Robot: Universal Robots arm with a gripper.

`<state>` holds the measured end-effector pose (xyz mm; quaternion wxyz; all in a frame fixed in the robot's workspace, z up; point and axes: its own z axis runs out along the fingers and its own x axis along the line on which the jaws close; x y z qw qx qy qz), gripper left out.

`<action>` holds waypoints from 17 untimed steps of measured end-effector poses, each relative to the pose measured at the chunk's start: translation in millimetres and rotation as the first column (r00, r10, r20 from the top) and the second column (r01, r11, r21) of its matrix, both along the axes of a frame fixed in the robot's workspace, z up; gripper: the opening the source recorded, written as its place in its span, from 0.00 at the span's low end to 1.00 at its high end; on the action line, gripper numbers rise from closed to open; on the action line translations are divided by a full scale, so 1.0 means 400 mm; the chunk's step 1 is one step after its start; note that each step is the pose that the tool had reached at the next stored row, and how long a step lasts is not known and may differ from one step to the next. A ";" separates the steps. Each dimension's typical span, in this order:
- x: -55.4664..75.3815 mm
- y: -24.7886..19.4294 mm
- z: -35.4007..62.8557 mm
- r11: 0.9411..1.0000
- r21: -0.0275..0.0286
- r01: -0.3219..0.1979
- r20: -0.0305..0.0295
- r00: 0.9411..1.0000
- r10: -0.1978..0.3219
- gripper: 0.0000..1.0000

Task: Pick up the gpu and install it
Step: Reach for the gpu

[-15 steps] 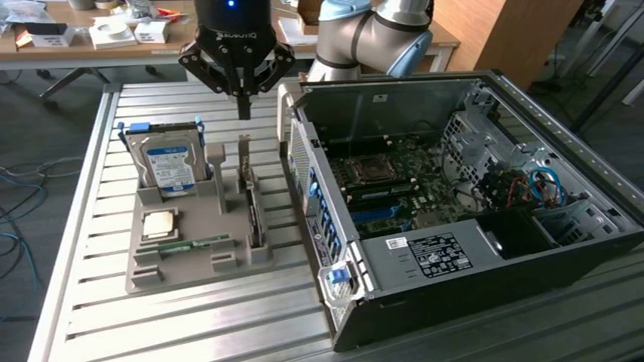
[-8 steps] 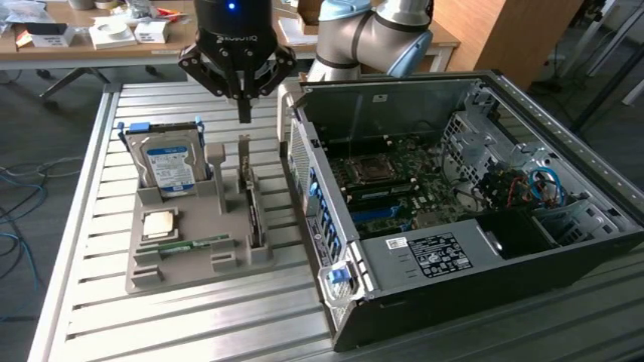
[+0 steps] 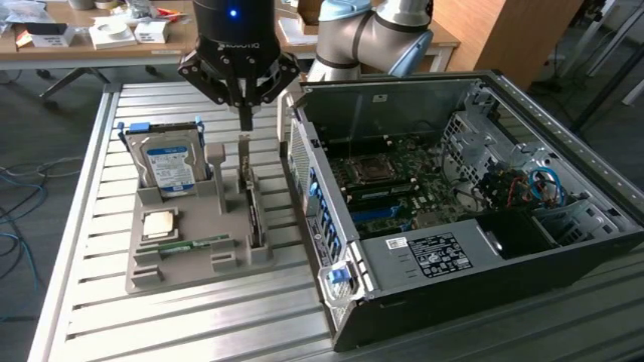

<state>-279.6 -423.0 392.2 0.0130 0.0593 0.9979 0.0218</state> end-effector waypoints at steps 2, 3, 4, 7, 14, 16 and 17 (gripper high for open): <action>0.000 -0.009 0.000 1.000 0.000 0.000 0.000 1.000 0.000 0.11; 0.000 -0.014 0.000 1.000 0.000 0.000 0.000 1.000 0.000 0.11; 0.000 -0.018 0.000 1.000 0.000 0.000 0.000 1.000 0.000 0.11; -0.001 -0.030 0.000 1.000 0.000 0.000 0.000 1.000 0.000 0.11; -0.005 -0.038 0.000 1.000 0.000 0.000 0.000 1.000 0.000 0.11; -0.008 -0.038 0.000 1.000 0.000 0.000 0.000 1.000 0.000 0.11; -0.009 -0.038 0.000 1.000 0.000 0.000 0.000 1.000 0.000 0.11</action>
